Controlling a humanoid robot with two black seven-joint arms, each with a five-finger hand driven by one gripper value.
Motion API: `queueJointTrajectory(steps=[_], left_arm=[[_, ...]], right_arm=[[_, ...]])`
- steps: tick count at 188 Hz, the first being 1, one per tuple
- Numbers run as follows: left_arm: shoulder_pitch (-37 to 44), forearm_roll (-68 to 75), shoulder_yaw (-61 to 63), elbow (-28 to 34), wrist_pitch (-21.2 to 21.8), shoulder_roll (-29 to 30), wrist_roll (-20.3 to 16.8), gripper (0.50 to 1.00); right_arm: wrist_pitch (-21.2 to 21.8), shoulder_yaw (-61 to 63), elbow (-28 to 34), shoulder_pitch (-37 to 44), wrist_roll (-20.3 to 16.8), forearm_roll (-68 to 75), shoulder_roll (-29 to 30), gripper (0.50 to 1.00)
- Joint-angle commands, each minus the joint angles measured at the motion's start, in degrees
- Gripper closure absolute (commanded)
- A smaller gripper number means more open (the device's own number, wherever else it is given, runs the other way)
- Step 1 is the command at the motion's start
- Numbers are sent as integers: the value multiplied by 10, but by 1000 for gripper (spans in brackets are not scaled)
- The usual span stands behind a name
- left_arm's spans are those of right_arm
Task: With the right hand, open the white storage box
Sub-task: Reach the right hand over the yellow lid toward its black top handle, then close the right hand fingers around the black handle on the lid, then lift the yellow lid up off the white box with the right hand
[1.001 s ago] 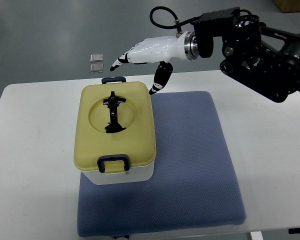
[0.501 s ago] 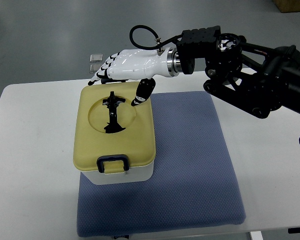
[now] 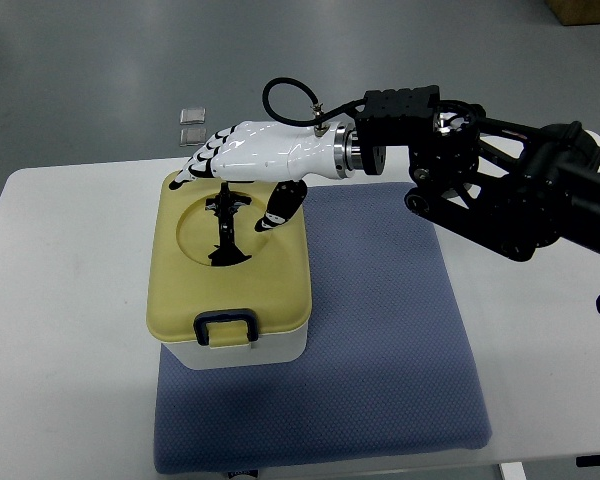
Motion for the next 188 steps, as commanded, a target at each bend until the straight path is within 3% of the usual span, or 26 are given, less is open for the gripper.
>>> queueJointTrajectory(steps=[1, 14, 39, 48, 130, 188], left_arm=[[0, -1, 0, 0, 0, 0, 0, 500], [0, -1, 1, 0, 0, 0, 0, 500], [0, 0, 1, 0, 0, 0, 0, 500], [0, 0, 1, 0, 0, 0, 0, 500], [0, 0, 0, 1, 0, 0, 0, 500], [0, 0, 0, 1, 0, 0, 0, 500]], right_arm=[[-1, 0, 0, -1, 1, 0, 0, 670], [-1, 0, 0, -1, 1, 0, 0, 718], [-1, 0, 1, -1, 5, -1, 0, 889], [-1, 0, 1, -1, 6, -1, 0, 1000], [-11, 11, 32, 6, 6, 8, 1, 1000], [11, 28, 60, 42, 7, 39, -53, 1000]])
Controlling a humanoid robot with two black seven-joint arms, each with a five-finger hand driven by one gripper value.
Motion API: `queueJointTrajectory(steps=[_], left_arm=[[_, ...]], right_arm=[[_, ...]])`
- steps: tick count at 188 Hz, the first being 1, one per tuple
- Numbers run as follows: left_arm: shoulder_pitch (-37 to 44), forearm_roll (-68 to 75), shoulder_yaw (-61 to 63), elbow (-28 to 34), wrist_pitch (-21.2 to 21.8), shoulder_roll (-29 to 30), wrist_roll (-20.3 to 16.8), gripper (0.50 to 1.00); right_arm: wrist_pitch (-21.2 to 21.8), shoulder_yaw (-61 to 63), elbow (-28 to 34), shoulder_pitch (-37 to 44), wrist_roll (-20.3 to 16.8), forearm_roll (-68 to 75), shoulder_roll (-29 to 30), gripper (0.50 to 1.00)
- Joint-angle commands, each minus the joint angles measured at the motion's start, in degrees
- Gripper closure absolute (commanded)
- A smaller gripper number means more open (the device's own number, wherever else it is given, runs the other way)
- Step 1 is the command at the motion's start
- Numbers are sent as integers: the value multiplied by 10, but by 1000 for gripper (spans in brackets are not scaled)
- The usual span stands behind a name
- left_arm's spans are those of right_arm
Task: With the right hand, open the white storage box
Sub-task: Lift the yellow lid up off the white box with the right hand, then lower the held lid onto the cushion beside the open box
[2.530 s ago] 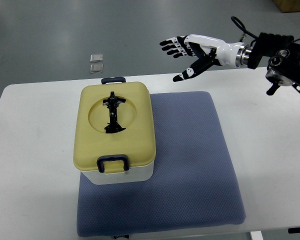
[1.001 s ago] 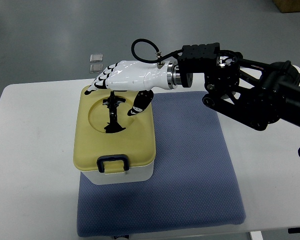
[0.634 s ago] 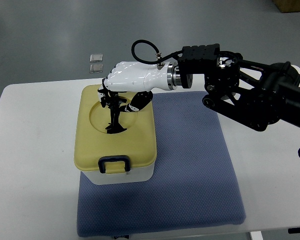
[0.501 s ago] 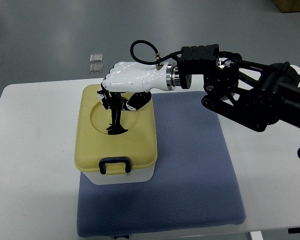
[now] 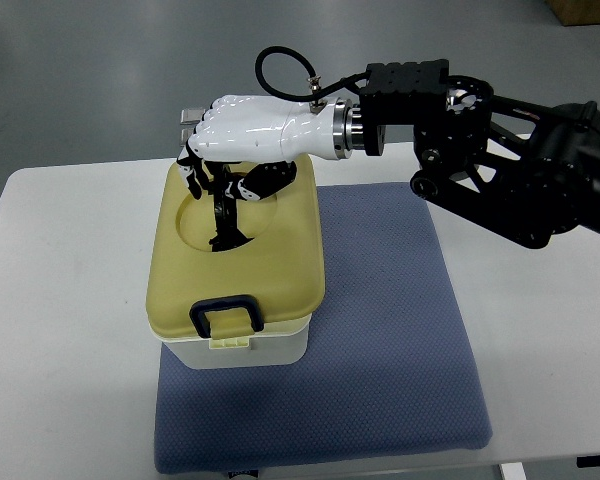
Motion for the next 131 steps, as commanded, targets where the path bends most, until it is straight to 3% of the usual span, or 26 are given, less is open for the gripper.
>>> queueJointTrajectory(steps=[1, 131], left_arm=[[0, 0, 0, 0, 0, 0, 0, 500], [0, 1, 2, -2, 0, 0, 0, 500]], right_arm=[[6, 2, 7, 17, 0, 21, -28, 1000], [47, -53, 1, -15, 80, 37, -355, 1000]])
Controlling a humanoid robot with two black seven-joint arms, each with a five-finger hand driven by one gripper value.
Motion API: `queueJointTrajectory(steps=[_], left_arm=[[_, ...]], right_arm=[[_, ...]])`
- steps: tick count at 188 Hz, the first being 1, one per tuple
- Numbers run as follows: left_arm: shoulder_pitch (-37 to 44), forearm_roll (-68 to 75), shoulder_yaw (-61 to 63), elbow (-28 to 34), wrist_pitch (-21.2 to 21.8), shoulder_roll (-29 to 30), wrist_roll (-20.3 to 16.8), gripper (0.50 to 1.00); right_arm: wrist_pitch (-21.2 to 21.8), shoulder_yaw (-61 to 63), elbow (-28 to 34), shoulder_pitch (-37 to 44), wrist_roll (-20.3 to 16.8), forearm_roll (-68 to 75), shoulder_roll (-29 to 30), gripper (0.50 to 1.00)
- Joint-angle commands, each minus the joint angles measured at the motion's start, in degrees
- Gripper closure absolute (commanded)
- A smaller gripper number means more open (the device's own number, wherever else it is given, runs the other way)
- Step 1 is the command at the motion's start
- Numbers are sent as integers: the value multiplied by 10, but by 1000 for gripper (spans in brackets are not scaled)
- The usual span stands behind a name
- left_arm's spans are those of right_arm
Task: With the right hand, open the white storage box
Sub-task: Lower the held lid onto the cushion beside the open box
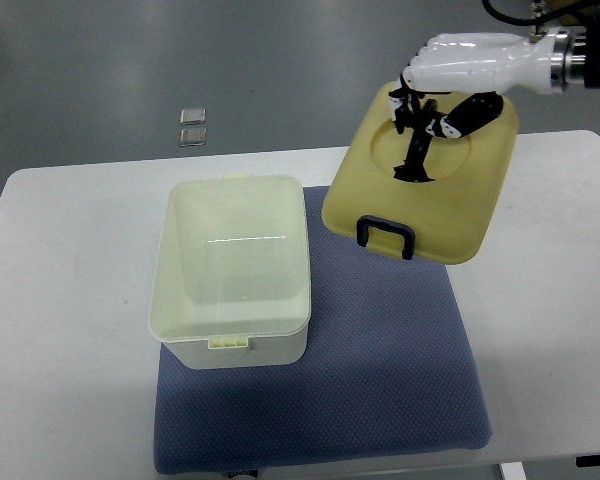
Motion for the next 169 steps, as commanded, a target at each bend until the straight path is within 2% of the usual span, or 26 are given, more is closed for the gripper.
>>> queueJointTrajectory(steps=[1, 19, 45, 60, 93, 123, 169], left_arm=[[0, 1, 1, 0, 0, 0, 0, 500], [0, 1, 0, 0, 0, 0, 0, 500], [-1, 2, 1, -1, 0, 0, 0, 500], [-1, 2, 1, -1, 0, 0, 0, 500], [-1, 2, 1, 0, 0, 0, 0, 500], [-1, 2, 0, 0, 0, 0, 0, 500], [0, 1, -2, 0, 0, 0, 0, 500]], right_arm=[[-3, -31, -11, -11, 10, -3, -41, 1000], [-10, -62, -24, -14, 17, -3, -63, 1000], [-64, -86, -42, -48, 18, -2, -59, 1000], [-79, -88, -45, -68, 14, -3, -54, 1000], [-100, -87, -50, -94, 10, -4, 9, 1000], [-140, -85, -59, -116, 10, 2, 70, 1000], [-144, -87, -81, -120, 9, 1, 126, 1000]])
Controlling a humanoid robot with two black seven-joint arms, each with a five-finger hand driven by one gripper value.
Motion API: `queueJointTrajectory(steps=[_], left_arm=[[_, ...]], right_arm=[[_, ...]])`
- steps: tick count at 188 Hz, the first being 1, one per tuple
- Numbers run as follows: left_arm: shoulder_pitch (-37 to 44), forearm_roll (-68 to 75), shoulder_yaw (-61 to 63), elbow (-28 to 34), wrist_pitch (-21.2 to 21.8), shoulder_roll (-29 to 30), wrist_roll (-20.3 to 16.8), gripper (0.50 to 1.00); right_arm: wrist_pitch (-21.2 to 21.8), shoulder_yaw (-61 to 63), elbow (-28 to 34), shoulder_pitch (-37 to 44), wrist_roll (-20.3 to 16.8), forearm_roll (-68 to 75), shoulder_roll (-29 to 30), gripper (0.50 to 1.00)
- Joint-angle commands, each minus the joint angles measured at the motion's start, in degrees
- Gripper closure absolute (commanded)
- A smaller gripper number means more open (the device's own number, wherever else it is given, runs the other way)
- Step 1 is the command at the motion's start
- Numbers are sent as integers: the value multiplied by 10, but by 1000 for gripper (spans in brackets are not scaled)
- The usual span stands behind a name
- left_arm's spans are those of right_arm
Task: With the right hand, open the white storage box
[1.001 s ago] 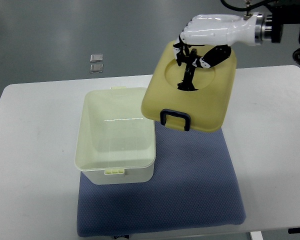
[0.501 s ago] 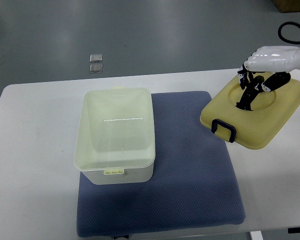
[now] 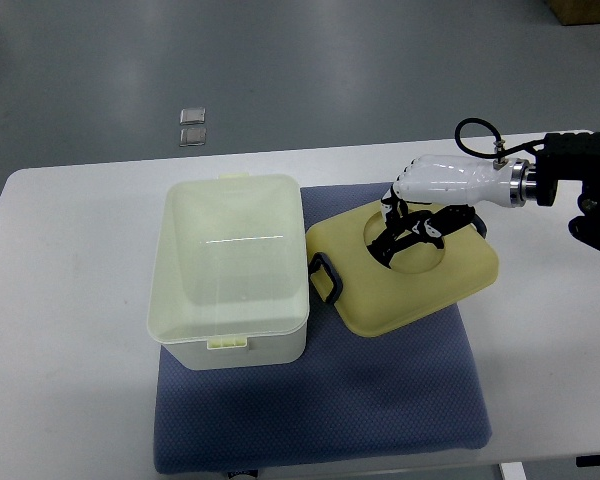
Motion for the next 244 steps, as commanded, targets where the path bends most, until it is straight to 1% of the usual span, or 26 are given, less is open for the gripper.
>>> queueJointTrajectory(steps=[1, 34, 70, 71, 72, 73, 74, 75, 76, 77, 78, 92, 134, 159, 182, 197, 205, 211, 213, 221, 230, 235, 244], left_arm=[[1, -1, -1, 0, 0, 0, 0, 500], [0, -1, -2, 0, 1, 0, 0, 500], [1, -1, -1, 0, 1, 0, 0, 500], [1, -1, -1, 0, 0, 0, 0, 500], [1, -1, -1, 0, 0, 0, 0, 500], [1, -1, -1, 0, 0, 0, 0, 500], [1, -1, -1, 0, 0, 0, 0, 500], [1, -1, -1, 0, 0, 0, 0, 500], [1, -1, -1, 0, 1, 0, 0, 500], [1, -1, -1, 0, 1, 0, 0, 500], [1, -1, -1, 0, 1, 0, 0, 500], [1, -1, -1, 0, 1, 0, 0, 500], [0, -1, 0, 0, 1, 0, 0, 500], [1, -1, -1, 0, 1, 0, 0, 500], [1, -1, -1, 1, 1, 0, 0, 500], [1, -1, -1, 0, 0, 0, 0, 500], [1, -1, -1, 0, 0, 0, 0, 500], [1, -1, 0, -1, 0, 0, 0, 500], [1, -1, 0, -1, 0, 0, 0, 500], [0, -1, 0, -1, 0, 0, 0, 500], [1, -1, 1, -1, 0, 0, 0, 500], [0, -1, 1, -1, 0, 0, 0, 500], [1, 0, 2, -1, 1, 0, 0, 500]], right_arm=[[0, -2, -13, -4, 0, -1, 22, 1000], [-7, -2, -31, -18, 0, -2, 42, 1000], [-16, 3, -37, -33, 0, -1, 44, 1000], [-16, 4, -37, -34, 0, -1, 44, 981], [-16, 4, -37, -35, 0, -1, 44, 866], [-16, 4, -37, -35, 0, -1, 44, 865], [-16, 5, -37, -37, 0, 0, 44, 741], [-16, 5, -37, -37, 0, 0, 44, 740], [-16, 5, -37, -38, 0, 1, 44, 639], [-16, 5, -37, -38, 0, 1, 44, 638], [-16, 5, -37, -40, 0, 1, 44, 563], [-14, 6, -37, -48, 0, 1, 42, 556], [-10, 11, -38, -48, 0, 6, 35, 556], [-4, 20, -39, -43, -1, 84, 15, 556], [15, 30, -43, -40, -20, 225, -11, 556], [46, 55, -58, -37, -29, 347, -21, 556], [64, 71, -63, -37, -41, 412, -22, 558], [76, 81, -65, -38, -55, 465, -22, 558], [82, 88, -65, -39, -68, 502, -23, 556], [90, 101, -68, -41, -94, 582, -22, 558], [92, 107, -72, -42, -121, 671, -21, 558], [86, 111, -74, -45, -139, 737, -18, 558], [84, 111, -75, -48, -151, 828, -14, 558]])
